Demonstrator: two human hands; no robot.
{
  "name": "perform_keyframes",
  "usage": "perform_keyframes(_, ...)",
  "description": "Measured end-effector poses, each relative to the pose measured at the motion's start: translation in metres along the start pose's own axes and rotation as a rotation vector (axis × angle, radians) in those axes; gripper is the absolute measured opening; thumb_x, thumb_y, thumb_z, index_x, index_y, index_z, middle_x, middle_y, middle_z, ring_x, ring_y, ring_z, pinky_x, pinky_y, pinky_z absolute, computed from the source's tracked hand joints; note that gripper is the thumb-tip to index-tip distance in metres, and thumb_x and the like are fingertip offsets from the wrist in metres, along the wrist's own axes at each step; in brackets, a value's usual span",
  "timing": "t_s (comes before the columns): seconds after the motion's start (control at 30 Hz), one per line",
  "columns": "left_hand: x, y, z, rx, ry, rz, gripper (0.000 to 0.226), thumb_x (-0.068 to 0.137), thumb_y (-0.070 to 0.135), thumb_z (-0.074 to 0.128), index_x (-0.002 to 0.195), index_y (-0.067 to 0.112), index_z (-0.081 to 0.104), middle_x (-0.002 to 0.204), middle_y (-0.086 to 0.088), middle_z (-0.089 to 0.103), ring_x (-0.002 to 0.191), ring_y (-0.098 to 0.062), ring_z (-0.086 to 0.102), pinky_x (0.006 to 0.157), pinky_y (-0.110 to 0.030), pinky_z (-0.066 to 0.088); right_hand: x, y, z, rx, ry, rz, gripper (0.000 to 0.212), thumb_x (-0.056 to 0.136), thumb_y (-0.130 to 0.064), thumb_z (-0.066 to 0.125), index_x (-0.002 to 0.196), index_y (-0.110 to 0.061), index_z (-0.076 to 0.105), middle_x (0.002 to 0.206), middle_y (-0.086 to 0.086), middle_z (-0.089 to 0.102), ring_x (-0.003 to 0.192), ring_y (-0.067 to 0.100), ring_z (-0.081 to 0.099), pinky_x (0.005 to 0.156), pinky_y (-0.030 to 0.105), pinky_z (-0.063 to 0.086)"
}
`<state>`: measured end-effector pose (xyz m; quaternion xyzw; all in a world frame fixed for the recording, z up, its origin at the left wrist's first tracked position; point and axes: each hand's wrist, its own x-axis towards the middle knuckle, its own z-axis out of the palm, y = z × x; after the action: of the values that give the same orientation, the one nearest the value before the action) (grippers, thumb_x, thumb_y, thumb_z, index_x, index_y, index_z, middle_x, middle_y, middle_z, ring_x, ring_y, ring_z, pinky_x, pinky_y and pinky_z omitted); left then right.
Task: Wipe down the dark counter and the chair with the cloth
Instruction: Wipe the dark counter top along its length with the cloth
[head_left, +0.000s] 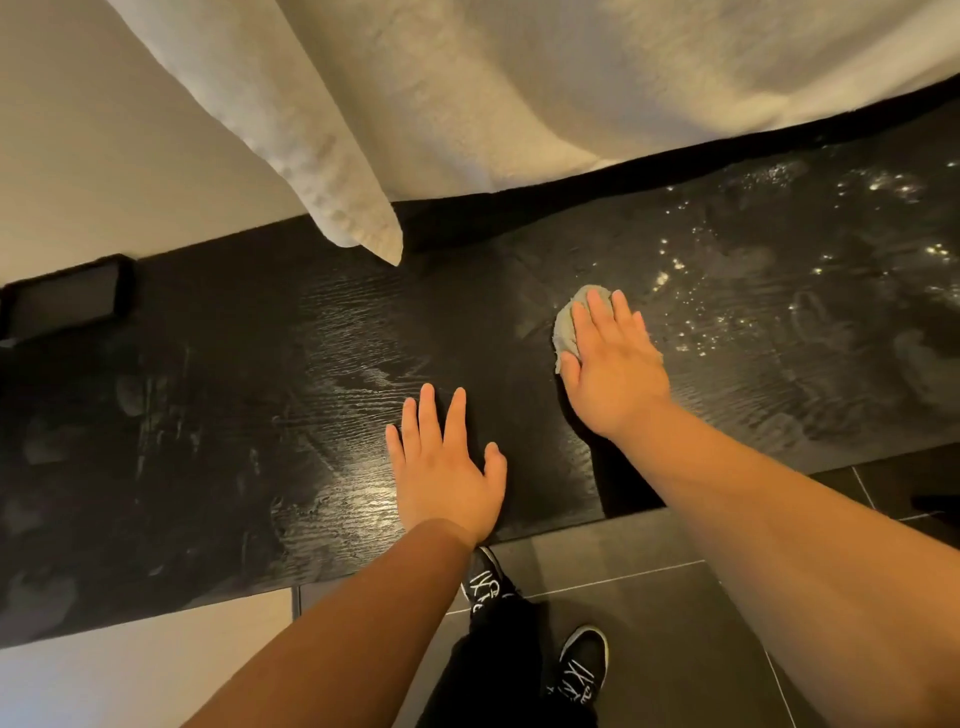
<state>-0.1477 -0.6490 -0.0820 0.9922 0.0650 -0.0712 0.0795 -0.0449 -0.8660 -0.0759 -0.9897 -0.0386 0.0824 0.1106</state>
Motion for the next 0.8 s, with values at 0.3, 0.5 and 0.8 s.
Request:
perform_keyframes(0.3,0.0,0.001,0.0,0.009,-0.011,-0.008,0.077,0.096,0.061,0.032,0.166,0.032,0.021,0.176,-0.005,0.006,0.162,-0.031,0.002,0.131,-0.055,0.003,-0.029,0.005,0.009,-0.108,-0.144,-0.451,0.073,0.103,-0.051,0.026,0.164,-0.012,0.015,0.172,0.006,0.008,0.159,0.029,0.001,0.129,0.047,0.008)
perform_keyframes(0.5,0.002,0.002,-0.001,0.003,-0.012,-0.001,0.076,0.097,0.06,0.033,0.167,0.032,0.018,0.177,-0.005,0.004,0.162,-0.031,0.0,0.131,-0.055,0.002,0.011,0.01,-0.011,-0.048,-0.07,0.016,0.071,0.104,-0.044,0.031,0.162,-0.008,0.01,0.169,0.011,0.007,0.157,0.037,0.001,0.127,0.052,0.014)
perform_keyframes(0.8,0.0,0.001,0.001,0.005,0.013,0.001,0.078,0.094,0.059,0.036,0.165,0.028,0.026,0.174,-0.01,0.016,0.161,-0.034,0.009,0.13,-0.058,0.006,-0.046,-0.017,0.008,-0.066,-0.237,-0.489,0.079,0.099,-0.062,0.022,0.164,-0.016,0.018,0.172,0.005,0.007,0.158,0.028,0.0,0.128,0.047,0.008)
